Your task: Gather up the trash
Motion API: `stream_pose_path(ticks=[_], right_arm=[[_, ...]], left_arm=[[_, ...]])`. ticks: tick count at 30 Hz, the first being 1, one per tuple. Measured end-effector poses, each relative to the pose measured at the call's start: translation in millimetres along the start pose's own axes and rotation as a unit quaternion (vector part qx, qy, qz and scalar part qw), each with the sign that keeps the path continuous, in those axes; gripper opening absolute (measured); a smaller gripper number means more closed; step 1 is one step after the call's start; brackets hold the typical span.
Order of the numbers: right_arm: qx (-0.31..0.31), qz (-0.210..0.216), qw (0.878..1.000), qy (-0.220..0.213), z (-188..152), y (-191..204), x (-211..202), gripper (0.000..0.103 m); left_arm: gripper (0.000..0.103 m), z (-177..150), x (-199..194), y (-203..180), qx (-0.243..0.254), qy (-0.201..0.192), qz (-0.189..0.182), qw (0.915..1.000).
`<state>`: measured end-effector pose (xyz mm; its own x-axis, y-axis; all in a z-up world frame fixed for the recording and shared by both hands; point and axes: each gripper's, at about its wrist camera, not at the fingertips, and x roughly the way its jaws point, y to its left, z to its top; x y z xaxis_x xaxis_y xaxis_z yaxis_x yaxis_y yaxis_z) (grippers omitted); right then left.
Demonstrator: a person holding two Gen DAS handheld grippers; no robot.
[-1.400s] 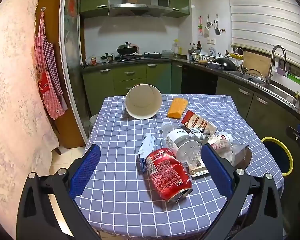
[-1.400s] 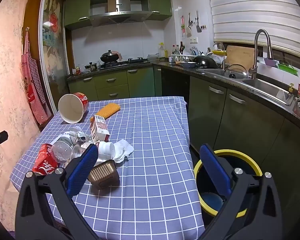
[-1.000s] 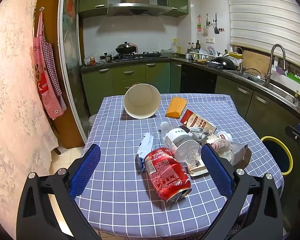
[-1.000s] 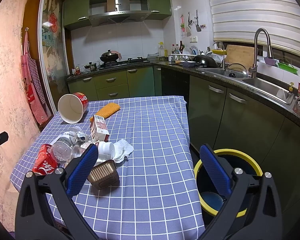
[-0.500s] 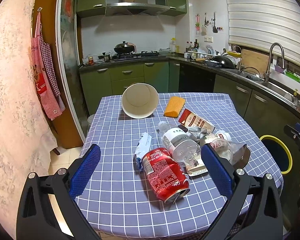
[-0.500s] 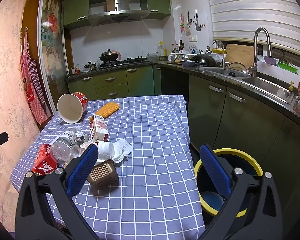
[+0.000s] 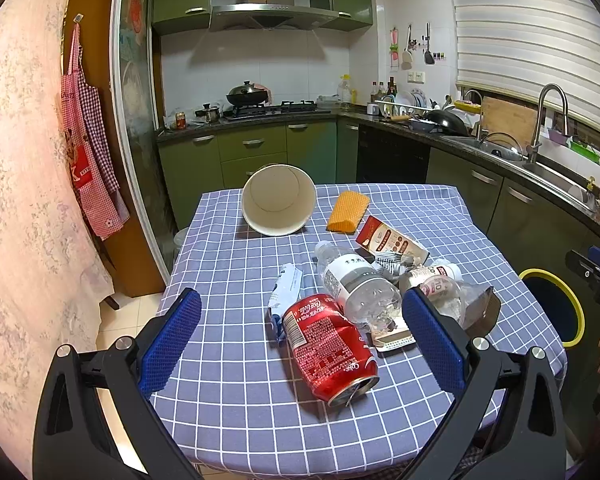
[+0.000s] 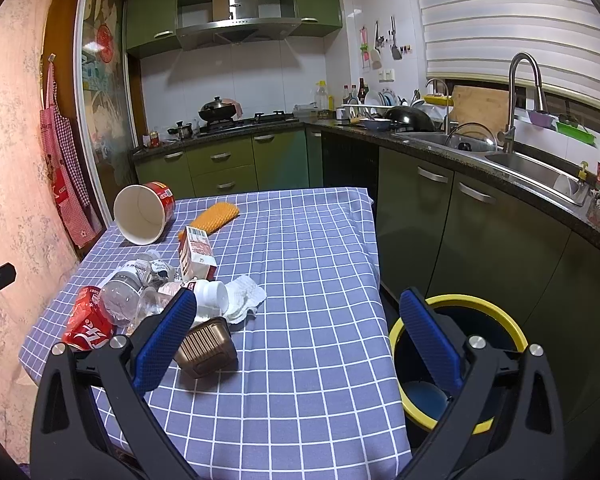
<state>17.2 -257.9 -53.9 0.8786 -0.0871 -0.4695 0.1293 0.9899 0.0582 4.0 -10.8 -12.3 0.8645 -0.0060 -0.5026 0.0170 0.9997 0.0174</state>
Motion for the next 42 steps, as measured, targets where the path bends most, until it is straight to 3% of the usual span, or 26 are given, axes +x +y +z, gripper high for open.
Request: stream_pose_path(ticks=[7,11,14,16,21,25,27,35,42], right_arm=[[0.002,-0.002,1.0,0.007,-0.2,-1.5,4.6,0.097],[-0.01,0.002,1.0,0.016,4.5,1.3,13.5,0.097],[-0.032,0.01,0.999,0.019,17.1,7.0,23.8,0.097],[-0.055,0.027,0.998,0.019,30.0,16.4,34.1,0.097],[-0.121,0.101,0.987,0.03,69.2,59.8,73.7,0.097],[-0.162,0.18,0.969,0.045,101.1,107.0,107.5,0.097],[-0.187,0.199,0.96,0.054,115.3,135.2,131.0,0.097],[-0.245,0.192,0.943,0.117,158.9,218.2,247.4,0.096],[-0.258,0.164,0.938,0.163,154.3,264.7,323.7,0.071]], left_arm=[[0.099,-3.3,6.9,-7.0,-0.002,0.005,-0.003,1.0],[0.099,-5.0,20.0,3.1,-0.029,0.037,-0.028,0.9985],[0.099,-5.0,30.2,9.3,-0.031,0.061,-0.023,0.9974],[0.099,-3.3,37.5,14.1,-0.027,0.08,-0.015,0.9963],[0.099,4.4,58.1,20.6,-0.006,0.075,0.014,0.997],[0.099,14.8,74.6,29.9,-0.015,0.065,0.016,0.9976],[0.099,19.9,83.4,35.5,-0.023,0.06,0.014,0.9978],[0.099,27.2,118.8,56.7,-0.051,0.056,0.002,0.9971],[0.099,28.3,146.2,77.4,-0.063,0.067,-0.004,0.9957]])
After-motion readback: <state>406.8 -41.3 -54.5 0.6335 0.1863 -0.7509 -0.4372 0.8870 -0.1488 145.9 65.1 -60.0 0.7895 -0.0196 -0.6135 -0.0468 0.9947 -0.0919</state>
